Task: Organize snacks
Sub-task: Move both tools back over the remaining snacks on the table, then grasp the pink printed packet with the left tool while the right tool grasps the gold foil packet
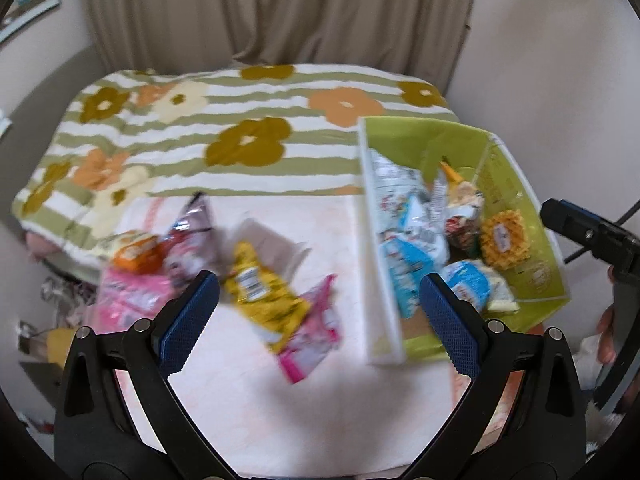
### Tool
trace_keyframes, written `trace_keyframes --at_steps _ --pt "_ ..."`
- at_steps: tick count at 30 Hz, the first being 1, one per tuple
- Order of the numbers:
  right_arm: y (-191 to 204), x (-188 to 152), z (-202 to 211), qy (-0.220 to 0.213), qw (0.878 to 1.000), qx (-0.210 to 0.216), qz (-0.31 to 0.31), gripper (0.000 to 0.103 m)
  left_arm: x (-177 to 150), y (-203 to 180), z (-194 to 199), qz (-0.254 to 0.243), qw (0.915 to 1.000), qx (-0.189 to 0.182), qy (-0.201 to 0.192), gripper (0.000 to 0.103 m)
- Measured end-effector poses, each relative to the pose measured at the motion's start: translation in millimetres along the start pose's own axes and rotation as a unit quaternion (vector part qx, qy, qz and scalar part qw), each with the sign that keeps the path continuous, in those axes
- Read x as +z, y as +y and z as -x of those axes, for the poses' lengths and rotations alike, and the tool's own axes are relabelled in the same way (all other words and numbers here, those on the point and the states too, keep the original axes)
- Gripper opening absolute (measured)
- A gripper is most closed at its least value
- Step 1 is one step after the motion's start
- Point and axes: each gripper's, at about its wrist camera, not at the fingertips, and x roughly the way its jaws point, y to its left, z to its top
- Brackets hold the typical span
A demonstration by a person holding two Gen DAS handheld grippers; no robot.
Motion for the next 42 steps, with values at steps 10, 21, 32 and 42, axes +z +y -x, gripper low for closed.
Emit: trace_keyframes --at_steps 10,21,32,42 --pt "53.0 -15.6 -7.9 0.007 0.999 0.017 0.03 0.098 -29.1 79.1 17.5 0.027 0.998 0.056 0.011 0.1" --pt "151.0 -32.1 -48.2 0.01 0.999 -0.029 0.025 0.098 -44.8 183.1 3.3 0.026 0.9988 0.019 0.038 0.1" --pt "231.8 -55.9 -117.1 0.062 0.994 -0.084 0.021 0.098 -49.0 240.9 -57.7 -0.049 0.9936 -0.036 0.095 0.1" --pt "240.4 -83.2 -155.8 0.101 0.982 -0.157 0.023 0.098 -57.2 240.8 -126.3 -0.098 0.9789 -0.068 0.166 0.1"
